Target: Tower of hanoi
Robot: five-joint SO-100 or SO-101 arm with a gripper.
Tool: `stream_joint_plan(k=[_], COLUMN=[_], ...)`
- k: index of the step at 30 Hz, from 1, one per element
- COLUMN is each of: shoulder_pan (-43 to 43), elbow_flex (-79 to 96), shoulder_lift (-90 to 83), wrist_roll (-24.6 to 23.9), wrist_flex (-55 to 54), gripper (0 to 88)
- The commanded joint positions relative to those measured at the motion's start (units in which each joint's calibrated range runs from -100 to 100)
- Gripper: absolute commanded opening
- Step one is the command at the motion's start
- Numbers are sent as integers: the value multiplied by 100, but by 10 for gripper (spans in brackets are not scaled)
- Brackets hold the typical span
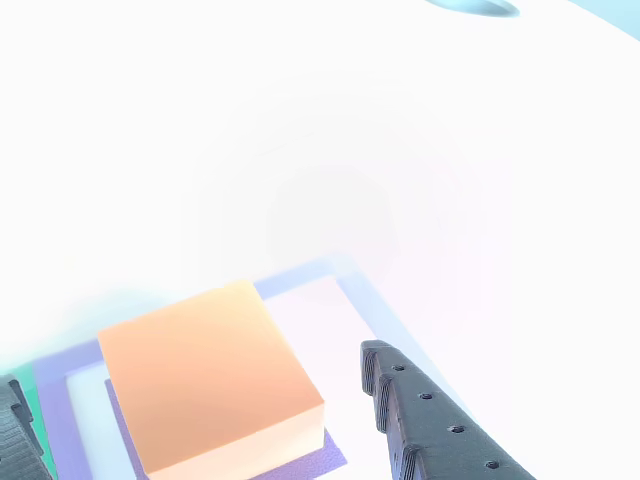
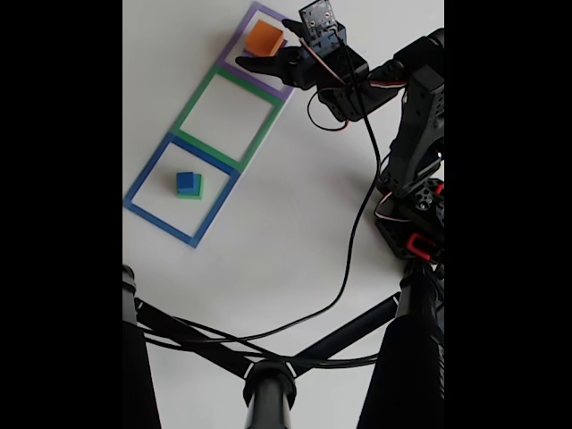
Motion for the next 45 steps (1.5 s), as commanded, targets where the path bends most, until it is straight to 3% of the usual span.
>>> stream_joint_plan(k=[1, 9, 22, 31, 45], shoulder_pan=[-86, -172, -143, -153, -220], elbow_flex=[-151, -124, -124, -106, -79], shoulder_lift=[-28, -4, 117, 117, -182], wrist_roll=[20, 20, 20, 20, 20], wrist_flex=[-173, -173, -254, -254, -140], gripper=[377, 311, 275, 160, 135])
